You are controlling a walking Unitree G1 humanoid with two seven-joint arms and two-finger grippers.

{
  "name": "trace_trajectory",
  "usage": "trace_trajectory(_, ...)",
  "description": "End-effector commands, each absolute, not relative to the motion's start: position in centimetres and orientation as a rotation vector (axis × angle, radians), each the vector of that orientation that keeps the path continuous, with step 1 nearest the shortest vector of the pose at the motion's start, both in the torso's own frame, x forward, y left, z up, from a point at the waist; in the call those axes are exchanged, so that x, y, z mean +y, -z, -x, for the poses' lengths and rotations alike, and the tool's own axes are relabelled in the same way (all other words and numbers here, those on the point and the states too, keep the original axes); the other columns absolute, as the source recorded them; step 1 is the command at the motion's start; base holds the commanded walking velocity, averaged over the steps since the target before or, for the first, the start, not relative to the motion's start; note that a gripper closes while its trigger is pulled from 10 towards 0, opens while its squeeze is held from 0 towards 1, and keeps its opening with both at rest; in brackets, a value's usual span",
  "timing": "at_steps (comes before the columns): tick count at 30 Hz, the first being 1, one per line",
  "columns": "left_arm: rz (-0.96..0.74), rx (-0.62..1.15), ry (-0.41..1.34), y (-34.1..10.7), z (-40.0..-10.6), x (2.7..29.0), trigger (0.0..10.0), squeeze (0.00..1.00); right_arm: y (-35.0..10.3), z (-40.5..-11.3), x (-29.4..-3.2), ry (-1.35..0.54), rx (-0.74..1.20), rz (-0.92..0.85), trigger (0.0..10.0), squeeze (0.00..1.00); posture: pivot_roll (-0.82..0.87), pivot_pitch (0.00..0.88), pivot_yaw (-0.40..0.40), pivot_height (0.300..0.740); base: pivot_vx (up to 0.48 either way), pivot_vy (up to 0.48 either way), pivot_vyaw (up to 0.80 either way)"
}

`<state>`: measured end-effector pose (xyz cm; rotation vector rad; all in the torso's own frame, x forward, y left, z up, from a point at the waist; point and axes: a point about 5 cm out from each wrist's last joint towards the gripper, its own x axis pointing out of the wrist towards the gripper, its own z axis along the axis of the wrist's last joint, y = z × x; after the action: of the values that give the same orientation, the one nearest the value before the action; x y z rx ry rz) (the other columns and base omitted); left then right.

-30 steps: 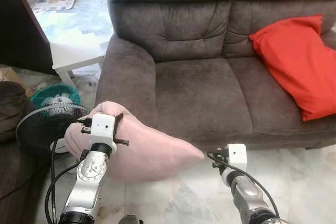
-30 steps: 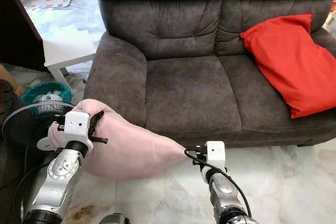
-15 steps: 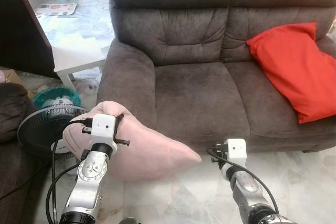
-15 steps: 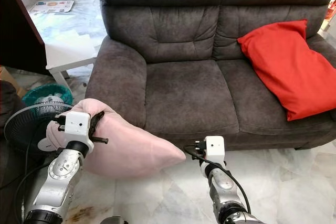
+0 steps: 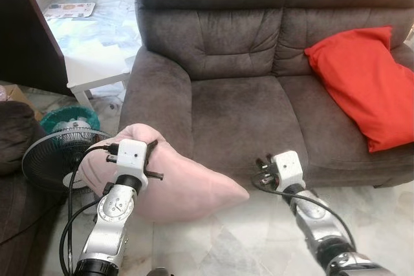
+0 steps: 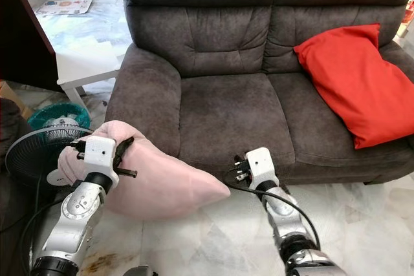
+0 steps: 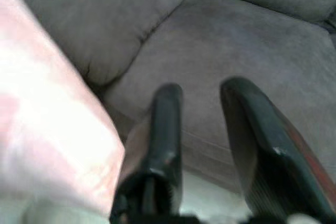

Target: Move the pillow to the sofa from floor

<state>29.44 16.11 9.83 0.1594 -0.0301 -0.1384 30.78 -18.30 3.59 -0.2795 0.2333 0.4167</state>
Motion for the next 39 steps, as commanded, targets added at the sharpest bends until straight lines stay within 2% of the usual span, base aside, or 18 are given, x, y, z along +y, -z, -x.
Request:
trace_trajectory(1, -0.164, -0.114, 0.166, -11.8, -30.3, 15.7, 10.0, 0.0, -3.9, -30.7, -18.5, -0.492, 0.221, 0.343, 10.0, 0.0, 0.18, 0.043, -0.051, 0.74, 0.0, 0.0, 0.0)
trace_trajectory(8, -0.202, -0.076, 0.259, -11.6, -30.5, 15.5, 10.0, 0.0, -3.8, -29.8, -18.3, -0.802, 0.288, 0.631, 10.0, 0.0, 0.19, 0.03, -0.062, 0.74, 0.0, 0.0, 0.0)
trace_trajectory(13, -0.202, -0.091, 0.33, -12.4, -30.8, 14.9, 10.0, 0.0, -3.7, -29.7, -16.9, -0.926, 0.315, 0.593, 10.0, 0.0, 0.2, 0.01, -0.076, 0.74, 0.0, 0.0, 0.0)
trace_trajectory(18, -0.193, -0.103, 0.37, -12.9, -30.9, 14.3, 10.0, 0.0, -3.0, -29.2, -16.6, -0.963, 0.352, 0.634, 10.0, 0.0, 0.21, 0.0, -0.079, 0.74, 0.0, 0.0, 0.0)
trace_trajectory(22, -0.186, -0.09, 0.389, -12.6, -30.8, 14.2, 10.0, 0.0, -3.0, -29.5, -16.7, -0.911, 0.343, 0.595, 10.0, 0.0, 0.2, 0.0, -0.078, 0.74, 0.0, 0.0, 0.0)
trace_trajectory(25, -0.181, -0.08, 0.394, -12.4, -30.8, 14.1, 10.0, 0.0, -2.9, -29.0, -16.8, -0.965, 0.355, 0.594, 10.0, 0.0, 0.2, 0.0, -0.083, 0.74, 0.0, 0.0, 0.0)
trace_trajectory(33, -0.176, -0.099, 0.463, -13.3, -31.0, 13.4, 10.0, 0.0, -1.4, -28.1, -17.5, -1.053, 0.481, 0.771, 10.0, 0.0, 0.21, 0.0, -0.094, 0.74, 0.0, 0.0, 0.0)
trace_trajectory(39, -0.18, -0.109, 0.496, -13.8, -31.0, 13.1, 10.0, 0.0, -1.2, -28.1, -17.3, -1.021, 0.48, 0.769, 10.0, 0.0, 0.22, 0.0, -0.099, 0.74, 0.0, 0.0, 0.0)
